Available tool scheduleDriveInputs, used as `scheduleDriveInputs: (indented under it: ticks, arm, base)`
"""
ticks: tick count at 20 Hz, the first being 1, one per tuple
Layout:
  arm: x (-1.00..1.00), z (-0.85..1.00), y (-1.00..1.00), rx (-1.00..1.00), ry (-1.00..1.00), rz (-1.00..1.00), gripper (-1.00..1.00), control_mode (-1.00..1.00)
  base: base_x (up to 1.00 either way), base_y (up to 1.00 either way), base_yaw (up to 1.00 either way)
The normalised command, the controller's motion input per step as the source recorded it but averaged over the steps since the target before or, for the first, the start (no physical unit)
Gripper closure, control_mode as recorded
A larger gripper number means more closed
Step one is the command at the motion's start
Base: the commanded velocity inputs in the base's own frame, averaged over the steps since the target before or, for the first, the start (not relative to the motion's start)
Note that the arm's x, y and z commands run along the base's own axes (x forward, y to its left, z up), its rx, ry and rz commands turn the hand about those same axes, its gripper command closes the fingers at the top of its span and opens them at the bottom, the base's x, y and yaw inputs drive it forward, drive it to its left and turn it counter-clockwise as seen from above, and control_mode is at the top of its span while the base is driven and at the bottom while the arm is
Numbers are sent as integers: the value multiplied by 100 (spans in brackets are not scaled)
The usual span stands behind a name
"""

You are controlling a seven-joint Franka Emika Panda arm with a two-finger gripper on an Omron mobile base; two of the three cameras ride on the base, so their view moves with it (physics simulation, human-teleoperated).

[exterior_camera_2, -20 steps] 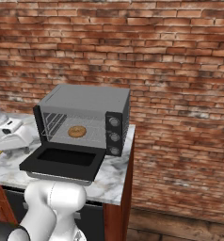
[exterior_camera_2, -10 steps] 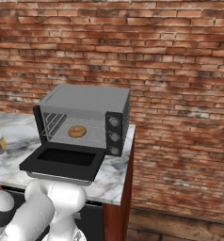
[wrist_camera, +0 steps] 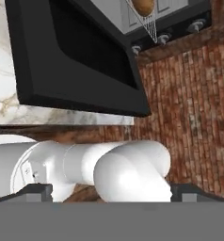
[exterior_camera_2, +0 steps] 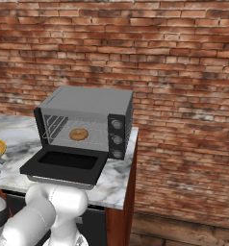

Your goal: Pick up the bagel from the plate, place it on the toaster oven rack, close the door, and set the timer.

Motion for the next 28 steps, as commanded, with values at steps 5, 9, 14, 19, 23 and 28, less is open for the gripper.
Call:
scheduleDriveInputs:
  ticks: [5,9,14,19,23,28]
  arm:
    - [5,-37,-34,-4,-22,-2,-100,-100]
    - [12,-8,-8,0,-6,0,-100,-100]
    - [4,-2,1,-3,1,0,-100,-100]
    - [16,-4,15,-9,15,0,-100,-100]
    - [38,0,22,-11,17,0,-100,-100]
    - [28,-8,23,-14,11,0,-100,-100]
  base:
    - [0,0,0]
    - [0,0,0]
    - [0,0,0]
    - [0,0,0]
    - [0,0,0]
    - [0,0,0]
